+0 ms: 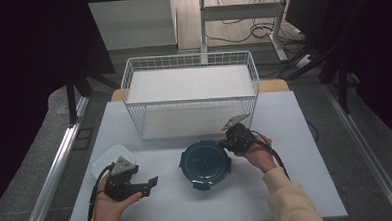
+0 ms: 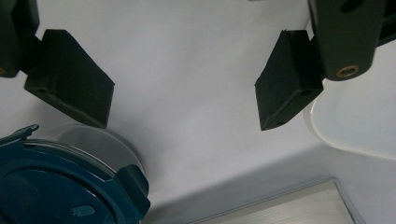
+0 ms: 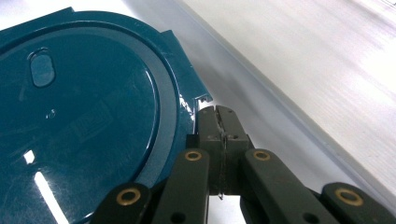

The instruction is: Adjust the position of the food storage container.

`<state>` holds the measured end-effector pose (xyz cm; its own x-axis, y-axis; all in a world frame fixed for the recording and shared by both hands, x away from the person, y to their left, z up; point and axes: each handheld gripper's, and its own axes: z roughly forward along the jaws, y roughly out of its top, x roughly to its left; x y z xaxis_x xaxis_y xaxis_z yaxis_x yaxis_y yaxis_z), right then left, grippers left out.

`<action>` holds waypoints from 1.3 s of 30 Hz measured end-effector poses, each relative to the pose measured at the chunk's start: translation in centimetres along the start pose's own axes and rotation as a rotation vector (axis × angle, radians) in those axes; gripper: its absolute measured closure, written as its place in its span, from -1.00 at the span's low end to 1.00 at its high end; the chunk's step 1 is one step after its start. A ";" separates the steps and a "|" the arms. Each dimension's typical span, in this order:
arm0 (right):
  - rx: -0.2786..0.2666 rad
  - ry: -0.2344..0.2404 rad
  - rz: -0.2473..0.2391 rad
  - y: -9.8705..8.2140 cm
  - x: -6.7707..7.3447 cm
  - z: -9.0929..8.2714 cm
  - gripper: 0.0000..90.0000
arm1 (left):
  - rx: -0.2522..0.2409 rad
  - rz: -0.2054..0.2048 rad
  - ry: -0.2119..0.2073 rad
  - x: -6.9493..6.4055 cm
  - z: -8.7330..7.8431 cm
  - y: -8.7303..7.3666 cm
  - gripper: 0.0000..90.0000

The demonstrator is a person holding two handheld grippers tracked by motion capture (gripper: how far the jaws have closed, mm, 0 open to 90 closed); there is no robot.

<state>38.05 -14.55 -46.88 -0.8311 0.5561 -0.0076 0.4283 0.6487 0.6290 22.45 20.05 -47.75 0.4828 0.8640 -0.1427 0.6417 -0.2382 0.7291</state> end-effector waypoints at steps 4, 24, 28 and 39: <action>-0.014 0.028 0.017 -0.4 0.2 -0.1 1.00 | 0.003 -0.003 0.000 -0.1 0.1 0.0 -0.57; -0.041 0.075 -0.010 -0.8 2.0 0.0 1.00 | 0.005 -0.003 0.001 0.0 0.2 -0.1 -0.57; -0.044 0.077 -0.005 -0.9 2.1 0.0 1.00 | 0.004 -0.006 0.000 0.1 0.2 -0.1 -0.57; -0.061 0.092 -0.029 -0.2 2.7 0.8 1.00 | 0.004 -0.003 0.000 -0.1 0.1 0.0 -0.57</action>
<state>35.94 -12.77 -47.67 -0.8731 0.4858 0.0427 0.3835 0.6298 0.6755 22.49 19.92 -47.83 0.4805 0.8650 -0.1448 0.6455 -0.2371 0.7260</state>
